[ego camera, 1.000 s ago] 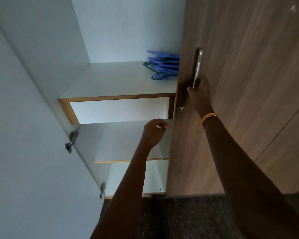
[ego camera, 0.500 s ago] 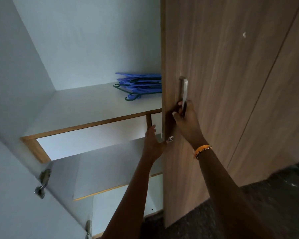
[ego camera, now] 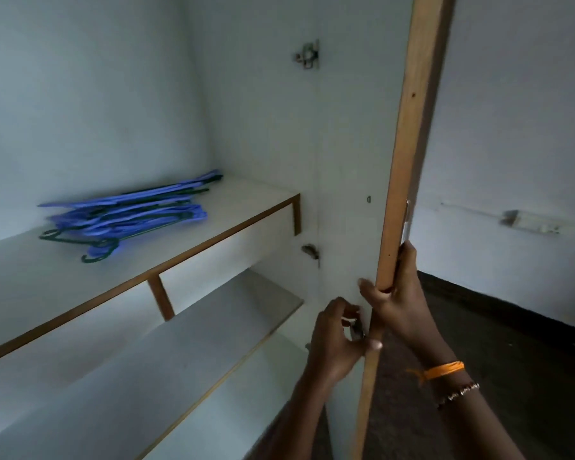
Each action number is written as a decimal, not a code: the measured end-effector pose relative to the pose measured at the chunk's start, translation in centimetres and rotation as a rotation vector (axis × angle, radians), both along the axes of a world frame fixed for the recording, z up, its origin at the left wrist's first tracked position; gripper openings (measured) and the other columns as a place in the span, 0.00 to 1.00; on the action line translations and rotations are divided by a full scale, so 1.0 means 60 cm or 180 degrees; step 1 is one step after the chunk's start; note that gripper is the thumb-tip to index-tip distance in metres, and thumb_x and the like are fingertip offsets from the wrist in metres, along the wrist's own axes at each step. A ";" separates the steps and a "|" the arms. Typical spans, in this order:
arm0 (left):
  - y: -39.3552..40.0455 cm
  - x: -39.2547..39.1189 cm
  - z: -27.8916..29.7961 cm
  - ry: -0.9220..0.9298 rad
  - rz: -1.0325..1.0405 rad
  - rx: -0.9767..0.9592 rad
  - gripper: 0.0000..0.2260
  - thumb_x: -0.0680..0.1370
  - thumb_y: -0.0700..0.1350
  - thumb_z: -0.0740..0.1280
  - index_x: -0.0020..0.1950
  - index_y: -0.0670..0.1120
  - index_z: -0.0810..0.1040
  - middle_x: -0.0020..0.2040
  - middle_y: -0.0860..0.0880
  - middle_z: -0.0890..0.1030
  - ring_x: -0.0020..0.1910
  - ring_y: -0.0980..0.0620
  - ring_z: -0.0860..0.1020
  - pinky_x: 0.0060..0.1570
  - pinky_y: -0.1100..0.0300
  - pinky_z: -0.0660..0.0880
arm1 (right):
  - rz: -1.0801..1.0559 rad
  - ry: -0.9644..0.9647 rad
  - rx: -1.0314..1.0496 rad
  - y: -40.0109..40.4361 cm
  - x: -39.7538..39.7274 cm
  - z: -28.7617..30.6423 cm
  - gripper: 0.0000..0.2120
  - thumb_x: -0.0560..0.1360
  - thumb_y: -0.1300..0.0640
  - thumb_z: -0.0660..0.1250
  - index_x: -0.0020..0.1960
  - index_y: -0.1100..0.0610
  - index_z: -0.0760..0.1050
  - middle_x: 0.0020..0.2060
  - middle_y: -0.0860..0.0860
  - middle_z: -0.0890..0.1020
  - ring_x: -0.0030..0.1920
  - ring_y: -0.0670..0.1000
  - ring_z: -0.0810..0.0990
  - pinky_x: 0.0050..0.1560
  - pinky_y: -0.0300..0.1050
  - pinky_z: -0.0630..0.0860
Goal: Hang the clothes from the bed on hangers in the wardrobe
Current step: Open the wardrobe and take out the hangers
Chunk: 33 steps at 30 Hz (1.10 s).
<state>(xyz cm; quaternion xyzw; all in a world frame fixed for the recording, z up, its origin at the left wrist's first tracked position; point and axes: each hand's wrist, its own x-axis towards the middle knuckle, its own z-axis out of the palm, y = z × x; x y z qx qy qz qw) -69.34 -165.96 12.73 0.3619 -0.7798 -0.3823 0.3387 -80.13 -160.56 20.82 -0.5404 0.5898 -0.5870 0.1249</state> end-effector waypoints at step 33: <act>0.077 -0.532 0.000 -0.0240 0.0088 -0.0241 0.23 0.75 0.34 0.68 0.68 0.46 0.70 0.66 0.47 0.72 0.66 0.49 0.73 0.64 0.56 0.73 | -0.0642 -0.0586 0.0133 0.024 -0.522 -0.056 0.15 0.79 0.64 0.60 0.66 0.59 0.69 0.51 0.50 0.77 0.49 0.48 0.76 0.45 0.28 0.74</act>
